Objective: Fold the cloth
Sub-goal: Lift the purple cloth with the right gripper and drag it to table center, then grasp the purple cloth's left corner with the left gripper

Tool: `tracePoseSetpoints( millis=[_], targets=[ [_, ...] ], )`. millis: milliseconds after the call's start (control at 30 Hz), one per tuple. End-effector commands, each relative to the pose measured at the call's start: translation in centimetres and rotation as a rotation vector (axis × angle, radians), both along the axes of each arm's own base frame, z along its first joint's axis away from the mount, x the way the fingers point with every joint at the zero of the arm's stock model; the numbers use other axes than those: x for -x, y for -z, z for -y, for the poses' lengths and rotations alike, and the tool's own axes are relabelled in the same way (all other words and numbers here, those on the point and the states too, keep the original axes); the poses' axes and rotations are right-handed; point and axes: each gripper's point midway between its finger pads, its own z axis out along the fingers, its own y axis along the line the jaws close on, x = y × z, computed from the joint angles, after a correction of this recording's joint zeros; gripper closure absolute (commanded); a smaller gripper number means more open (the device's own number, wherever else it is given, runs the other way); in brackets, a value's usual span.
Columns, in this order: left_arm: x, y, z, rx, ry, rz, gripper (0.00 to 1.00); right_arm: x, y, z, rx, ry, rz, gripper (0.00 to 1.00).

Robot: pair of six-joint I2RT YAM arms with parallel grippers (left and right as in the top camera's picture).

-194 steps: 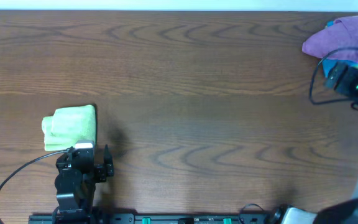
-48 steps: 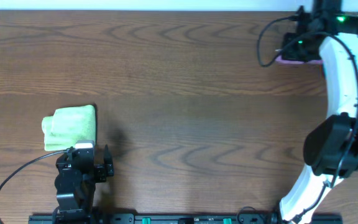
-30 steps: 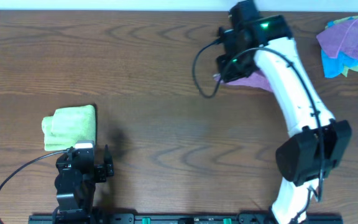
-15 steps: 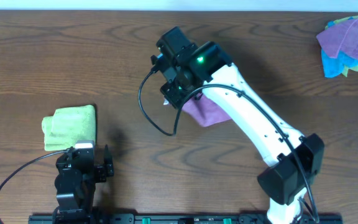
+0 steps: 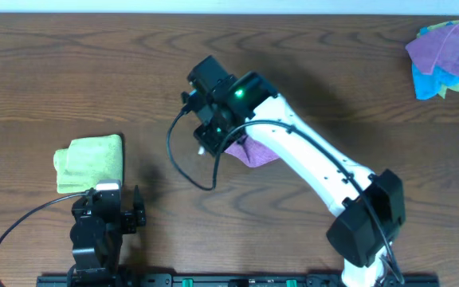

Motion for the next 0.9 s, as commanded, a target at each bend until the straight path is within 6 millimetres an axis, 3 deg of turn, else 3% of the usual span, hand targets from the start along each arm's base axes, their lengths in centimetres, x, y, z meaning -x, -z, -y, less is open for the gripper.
tracePoseSetpoints(
  millis=[0,167,233,333,600,867],
  targets=[
    [0.0,0.3,0.2,-0.016,0.017,-0.005,0.05,1.9,-1.1,-2.4,-0.066,-0.063,0.005,0.67],
    [0.0,0.3,0.2,-0.016,0.017,-0.005,0.05,3.3,-1.6,-5.1,-0.117,-0.109,0.028,0.28],
    [0.0,0.3,0.2,-0.016,0.017,-0.005,0.05,3.5,-1.8,-5.8,-0.134,-0.102,0.034,0.23],
    [0.0,0.3,0.2,-0.016,0.017,-0.005,0.05,2.7,-2.0,-6.1,-0.142,-0.041,0.059,0.2],
    [0.0,0.3,0.2,-0.016,0.018,-0.005,0.05,-2.9,-1.4,-1.8,-0.063,0.151,0.138,0.18],
    [-0.4,-0.4,0.5,0.005,0.03,0.029,0.05,-7.4,2.0,1.5,-0.079,0.288,0.033,0.27]
  ],
)
